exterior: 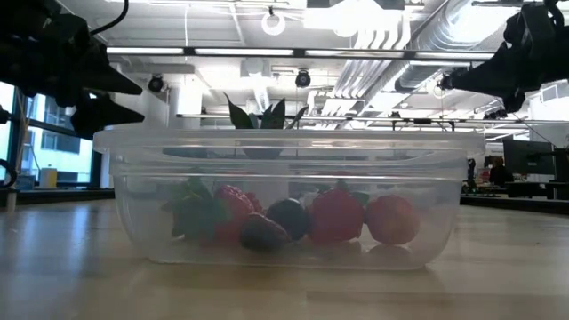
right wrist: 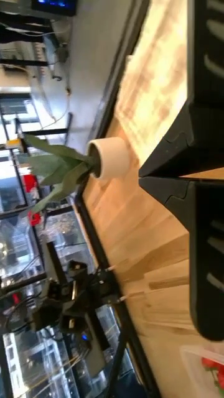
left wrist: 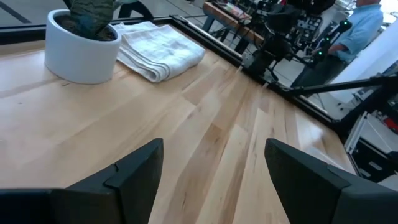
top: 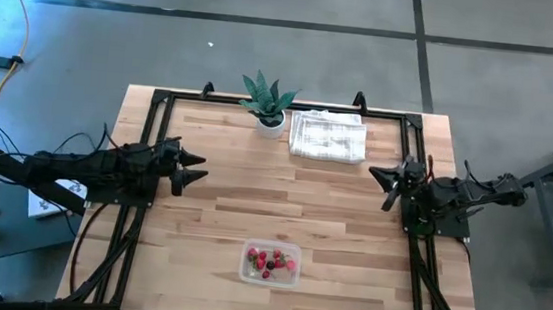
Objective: Pick and placing Produce into tupperware
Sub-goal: Return to Home Position
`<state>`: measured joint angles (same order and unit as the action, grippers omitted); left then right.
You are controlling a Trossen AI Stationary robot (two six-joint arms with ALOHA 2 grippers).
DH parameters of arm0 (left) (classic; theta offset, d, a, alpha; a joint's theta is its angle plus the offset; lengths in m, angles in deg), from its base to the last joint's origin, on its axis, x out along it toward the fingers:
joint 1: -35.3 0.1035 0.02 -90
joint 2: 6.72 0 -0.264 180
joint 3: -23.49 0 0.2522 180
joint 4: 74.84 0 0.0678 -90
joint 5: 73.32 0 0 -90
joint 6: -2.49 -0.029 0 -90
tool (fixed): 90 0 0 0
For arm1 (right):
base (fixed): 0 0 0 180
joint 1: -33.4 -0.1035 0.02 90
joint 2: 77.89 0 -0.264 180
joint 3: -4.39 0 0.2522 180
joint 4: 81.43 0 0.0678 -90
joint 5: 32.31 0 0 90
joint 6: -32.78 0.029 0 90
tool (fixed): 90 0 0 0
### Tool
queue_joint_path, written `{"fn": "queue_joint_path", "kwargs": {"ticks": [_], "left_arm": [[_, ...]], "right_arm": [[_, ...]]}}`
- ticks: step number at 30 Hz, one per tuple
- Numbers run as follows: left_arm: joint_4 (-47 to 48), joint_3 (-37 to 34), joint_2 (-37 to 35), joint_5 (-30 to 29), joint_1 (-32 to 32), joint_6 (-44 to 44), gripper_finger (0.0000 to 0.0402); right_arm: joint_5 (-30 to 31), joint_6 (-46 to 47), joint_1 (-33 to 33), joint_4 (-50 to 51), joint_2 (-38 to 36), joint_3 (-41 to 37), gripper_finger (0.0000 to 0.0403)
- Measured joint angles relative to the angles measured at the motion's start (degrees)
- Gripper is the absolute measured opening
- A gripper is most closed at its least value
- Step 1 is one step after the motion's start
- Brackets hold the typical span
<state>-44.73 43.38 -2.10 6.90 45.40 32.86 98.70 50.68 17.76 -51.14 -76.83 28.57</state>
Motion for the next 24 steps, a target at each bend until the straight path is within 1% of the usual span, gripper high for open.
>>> {"fn": "queue_joint_path", "kwargs": {"ticks": [5,10,13,15,17,19,22,23,24], "left_arm": [[0.1,0.0,0.0,-0.1,0.0,0.0,0.0271],[0.1,0.0,0.0,1.2,0.0,0.0,0.0270],[0.1,0.0,0.0,3.1,0.0,-1.1,0.0254],[0.1,0.0,0.0,4.1,0.0,-1.9,0.0226],[0.1,0.0,0.0,4.4,0.0,-2.9,0.0185],[0.1,0.0,0.0,4.4,0.0,-4.3,0.0133],[0.1,0.0,0.0,5.0,0.0,-7.1,0.0037],[0.1,0.0,0.0,5.3,0.0,-8.1,0.0020],[0.1,0.0,0.0,5.5,0.0,-9.1,0.0015]], "right_arm": [[-0.7,-1.7,0.0,0.9,0.0,0.0,0.0000],[-1.0,-3.7,0.0,0.9,0.0,0.0,0.0000],[-1.0,-4.0,0.0,0.9,0.0,0.0,0.0000],[-2.2,-5.3,0.0,0.9,0.0,0.0,0.0000],[-3.4,-6.9,0.0,0.8,0.0,0.0,0.0000],[-4.5,-8.3,0.0,0.8,0.0,0.0,0.0000],[-4.8,-10.4,0.0,0.8,0.0,0.0,0.0000],[-4.9,-11.1,0.0,0.9,0.0,0.0,0.0000],[-4.9,-11.8,0.0,0.8,0.0,0.0,0.0000]]}}
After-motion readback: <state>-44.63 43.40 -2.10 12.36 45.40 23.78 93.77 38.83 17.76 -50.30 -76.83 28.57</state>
